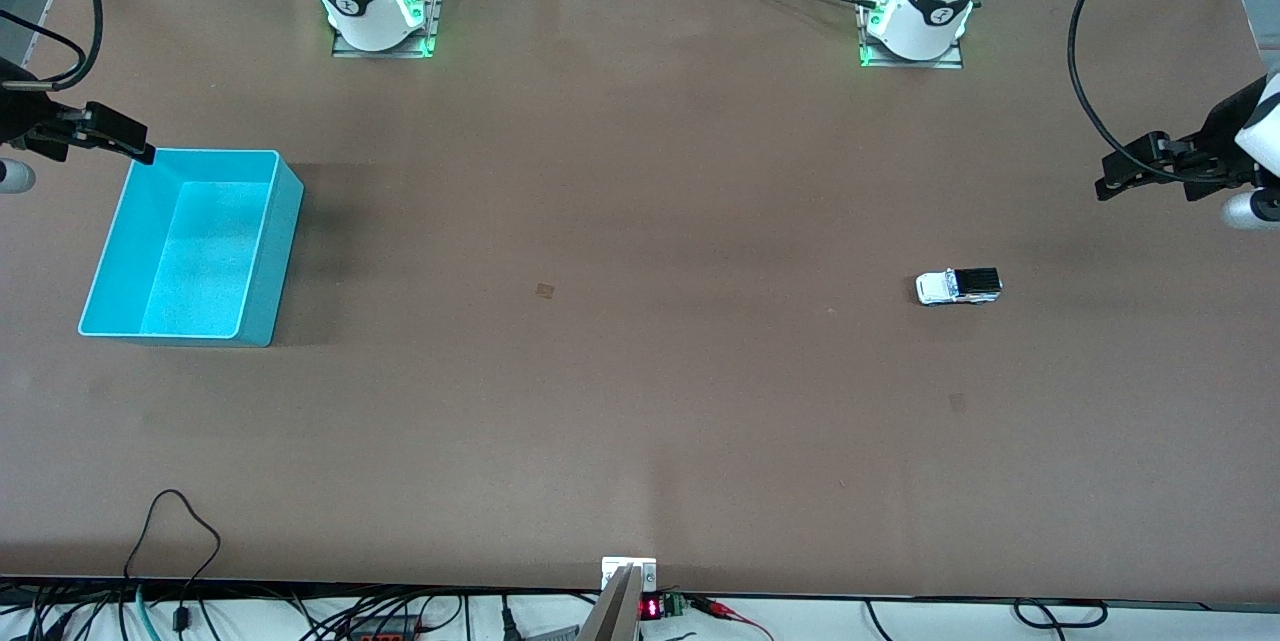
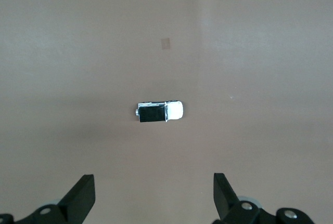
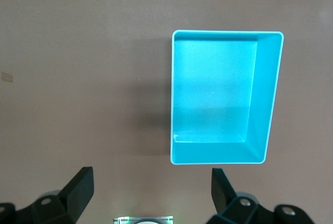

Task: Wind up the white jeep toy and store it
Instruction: 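Reach the left gripper down over the white toy jeep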

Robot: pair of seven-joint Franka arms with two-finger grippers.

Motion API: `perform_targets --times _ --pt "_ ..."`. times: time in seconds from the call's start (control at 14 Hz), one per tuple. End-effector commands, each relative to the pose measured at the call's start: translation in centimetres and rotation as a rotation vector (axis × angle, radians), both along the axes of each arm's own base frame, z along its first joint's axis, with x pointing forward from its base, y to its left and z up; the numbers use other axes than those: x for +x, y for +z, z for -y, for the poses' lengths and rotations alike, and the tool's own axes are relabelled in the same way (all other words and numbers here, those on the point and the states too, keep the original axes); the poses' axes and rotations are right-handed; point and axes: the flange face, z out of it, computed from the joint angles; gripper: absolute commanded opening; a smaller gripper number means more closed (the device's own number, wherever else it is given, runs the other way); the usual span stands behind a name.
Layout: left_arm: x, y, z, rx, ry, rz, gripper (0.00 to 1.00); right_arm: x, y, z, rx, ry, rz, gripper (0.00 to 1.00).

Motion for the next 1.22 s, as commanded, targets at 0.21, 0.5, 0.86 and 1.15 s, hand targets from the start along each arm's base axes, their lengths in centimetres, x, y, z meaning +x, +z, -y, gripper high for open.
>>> perform_targets --times 0.21,0.5,0.86,1.15 --pt "0.2 -2.2 0.2 0.004 -0.041 -0.047 1.0 -0.1 0.3 0.4 0.013 -0.002 -0.006 1.0" --pt "2.6 -8.9 0.7 -0.025 -0.235 -0.159 1.0 -0.1 0.3 0.3 0.013 -0.001 -0.006 1.0" --pt "4.6 -17.8 0.1 -0.075 -0.532 -0.177 1.0 0.0 0.2 0.2 0.013 0.001 -0.008 1.0" --pt "2.2 -27.3 -1.6 -0.11 -0.79 -0.164 1.0 0.0 0.2 0.2 0.013 0.001 -0.009 1.0"
